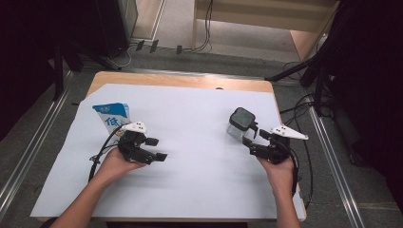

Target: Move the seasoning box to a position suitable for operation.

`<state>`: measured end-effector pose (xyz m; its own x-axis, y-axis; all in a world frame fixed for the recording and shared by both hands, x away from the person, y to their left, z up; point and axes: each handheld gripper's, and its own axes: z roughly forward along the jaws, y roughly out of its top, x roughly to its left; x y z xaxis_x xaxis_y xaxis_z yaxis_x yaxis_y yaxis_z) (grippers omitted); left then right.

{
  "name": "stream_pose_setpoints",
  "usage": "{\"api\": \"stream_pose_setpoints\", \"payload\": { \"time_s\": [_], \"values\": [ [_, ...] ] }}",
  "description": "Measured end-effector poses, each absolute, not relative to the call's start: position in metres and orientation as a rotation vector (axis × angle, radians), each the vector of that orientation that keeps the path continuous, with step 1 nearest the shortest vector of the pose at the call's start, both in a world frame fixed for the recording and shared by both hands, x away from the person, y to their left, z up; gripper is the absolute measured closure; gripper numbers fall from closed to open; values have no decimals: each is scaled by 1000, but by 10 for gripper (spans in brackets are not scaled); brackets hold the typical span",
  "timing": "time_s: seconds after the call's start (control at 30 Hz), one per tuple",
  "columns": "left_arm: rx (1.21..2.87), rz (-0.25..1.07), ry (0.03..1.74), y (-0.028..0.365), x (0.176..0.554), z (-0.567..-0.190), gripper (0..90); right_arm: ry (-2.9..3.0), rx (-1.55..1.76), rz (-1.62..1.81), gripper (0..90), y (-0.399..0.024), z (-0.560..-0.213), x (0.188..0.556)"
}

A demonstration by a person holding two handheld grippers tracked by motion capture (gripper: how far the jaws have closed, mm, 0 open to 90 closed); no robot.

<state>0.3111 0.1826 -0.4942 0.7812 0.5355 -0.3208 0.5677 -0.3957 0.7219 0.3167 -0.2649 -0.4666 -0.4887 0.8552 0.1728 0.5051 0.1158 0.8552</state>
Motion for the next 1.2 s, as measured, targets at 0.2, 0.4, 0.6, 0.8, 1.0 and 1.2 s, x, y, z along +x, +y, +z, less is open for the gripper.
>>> {"api": "stream_pose_setpoints", "payload": {
  "time_s": [0.2,0.4,0.6,0.8,1.0,1.2],
  "values": [
    [2080,-42,813,181,309,-495,205,2023,1372,1299,125,-270,-471,330],
    [2079,-46,808,182,307,-494,217,2034,1382,1261,123,-269,-480,349],
    [2076,-51,809,182,306,-495,218,2072,1398,1244,139,-263,-484,362],
    [2070,-44,820,184,303,-495,218,2096,1376,1226,86,-261,-486,370],
    [2066,-43,822,186,303,-495,218,2138,1322,1226,78,-253,-491,381],
    [2058,-44,839,188,301,-496,218,2170,1290,1229,80,-246,-499,392]
  ]
}}
